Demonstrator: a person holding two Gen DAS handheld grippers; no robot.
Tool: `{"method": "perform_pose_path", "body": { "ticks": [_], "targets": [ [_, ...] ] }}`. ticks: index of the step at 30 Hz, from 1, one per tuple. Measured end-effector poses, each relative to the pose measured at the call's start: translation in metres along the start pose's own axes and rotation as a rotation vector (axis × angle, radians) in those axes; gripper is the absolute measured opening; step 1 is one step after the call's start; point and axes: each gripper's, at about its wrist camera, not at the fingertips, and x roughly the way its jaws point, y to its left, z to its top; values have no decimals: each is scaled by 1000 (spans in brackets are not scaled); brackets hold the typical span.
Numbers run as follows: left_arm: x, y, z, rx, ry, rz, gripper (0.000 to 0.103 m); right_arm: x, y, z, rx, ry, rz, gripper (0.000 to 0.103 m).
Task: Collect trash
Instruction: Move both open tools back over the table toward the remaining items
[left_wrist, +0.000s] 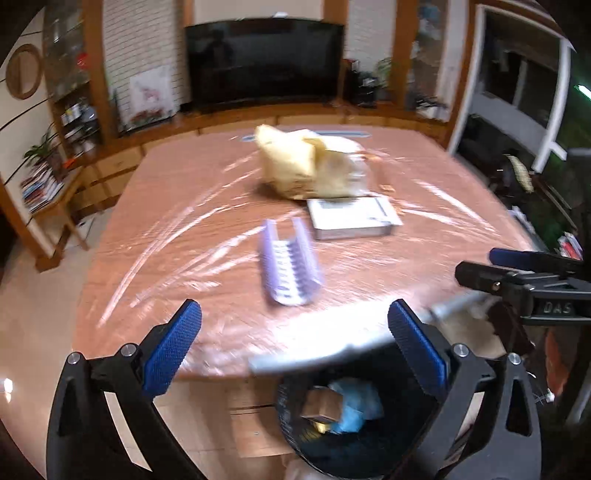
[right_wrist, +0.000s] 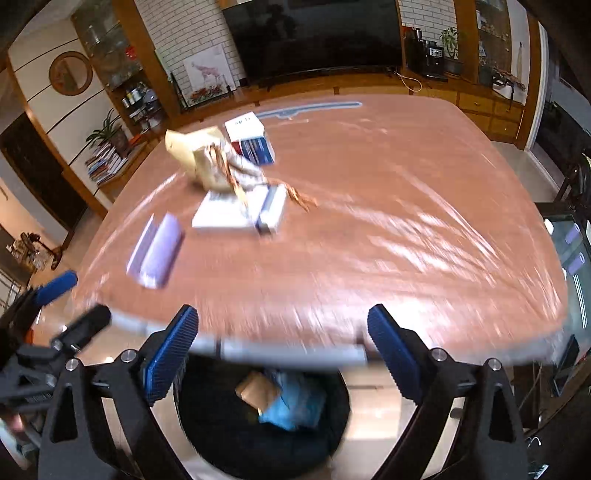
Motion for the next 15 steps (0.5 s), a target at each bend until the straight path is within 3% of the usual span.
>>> {"method": "perform_pose_path", "body": {
  "ticks": [3, 8, 15],
  "targets": [
    [19, 5, 9, -19, 25, 3, 101, 26, 14, 19, -18, 25, -9, 91],
    [44, 1, 16, 56, 54, 33, 101, 60, 31, 40, -46, 64, -45, 91],
    [53, 3, 16, 78, 75, 25, 101, 91, 43, 60, -18, 105, -37, 91]
  ]
}}
